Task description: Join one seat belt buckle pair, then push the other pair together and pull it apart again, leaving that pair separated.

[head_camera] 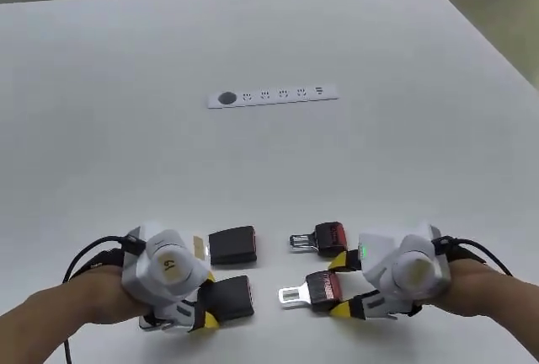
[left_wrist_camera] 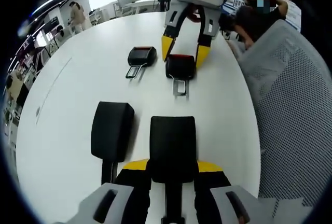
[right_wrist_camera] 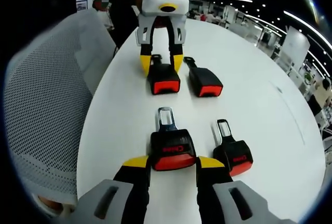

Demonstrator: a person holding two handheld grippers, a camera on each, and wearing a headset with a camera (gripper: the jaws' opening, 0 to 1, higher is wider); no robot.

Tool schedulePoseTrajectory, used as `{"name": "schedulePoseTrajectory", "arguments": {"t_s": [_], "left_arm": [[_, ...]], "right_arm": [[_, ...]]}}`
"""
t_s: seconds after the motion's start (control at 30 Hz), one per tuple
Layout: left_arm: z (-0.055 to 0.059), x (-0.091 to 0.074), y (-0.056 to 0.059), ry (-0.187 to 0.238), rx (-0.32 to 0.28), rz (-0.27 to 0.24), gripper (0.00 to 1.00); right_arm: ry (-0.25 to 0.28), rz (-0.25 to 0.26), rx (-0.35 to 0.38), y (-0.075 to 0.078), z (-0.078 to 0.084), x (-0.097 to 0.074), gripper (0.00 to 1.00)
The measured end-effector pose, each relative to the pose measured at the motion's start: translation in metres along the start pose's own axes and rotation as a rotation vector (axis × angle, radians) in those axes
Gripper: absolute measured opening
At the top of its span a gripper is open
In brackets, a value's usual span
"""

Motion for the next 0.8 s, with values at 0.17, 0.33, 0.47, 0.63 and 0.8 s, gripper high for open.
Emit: {"name": "schedulePoseTrajectory", "arguments": {"t_s": [0.17, 0.33, 0.47, 0.63, 0.8], "left_arm": [[0.001, 0.0, 0.0, -0.016, 0.02, 0.006, 0.33], [0.001, 0.001, -0.002, -0.025, 0.023, 0.01, 0.33], [0.002, 0.001, -0.002, -0.025, 0.018, 0.008, 0.33], [0.002, 0.001, -0.003, -0.026, 0.02, 0.006, 0.33], [0.002, 0.001, -0.003, -0.028, 0.021, 0.007, 0.33]], "right_arm": [[0.004, 0.01, 0.017, 0.001, -0.006, 0.005, 0.31], [0.015, 0.008, 0.03, 0.002, -0.012, 0.011, 0.31], [0.013, 0.002, 0.026, 0.0, -0.015, 0.016, 0.31], [0.022, -0.004, 0.026, -0.003, -0.02, 0.019, 0.31], [0.022, -0.013, 0.024, -0.003, -0.025, 0.023, 0.31]]}}
Point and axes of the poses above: the centre of the closed fingertips' face, and the gripper's own axes: x roughly forward along the fingers, y roughly to its right, z roughly out of its underside, the point moved 5 cm from there along -x, roughly backward along the fingers, and after that the axes turned 2 degrees about z, right-handed, at the moved point
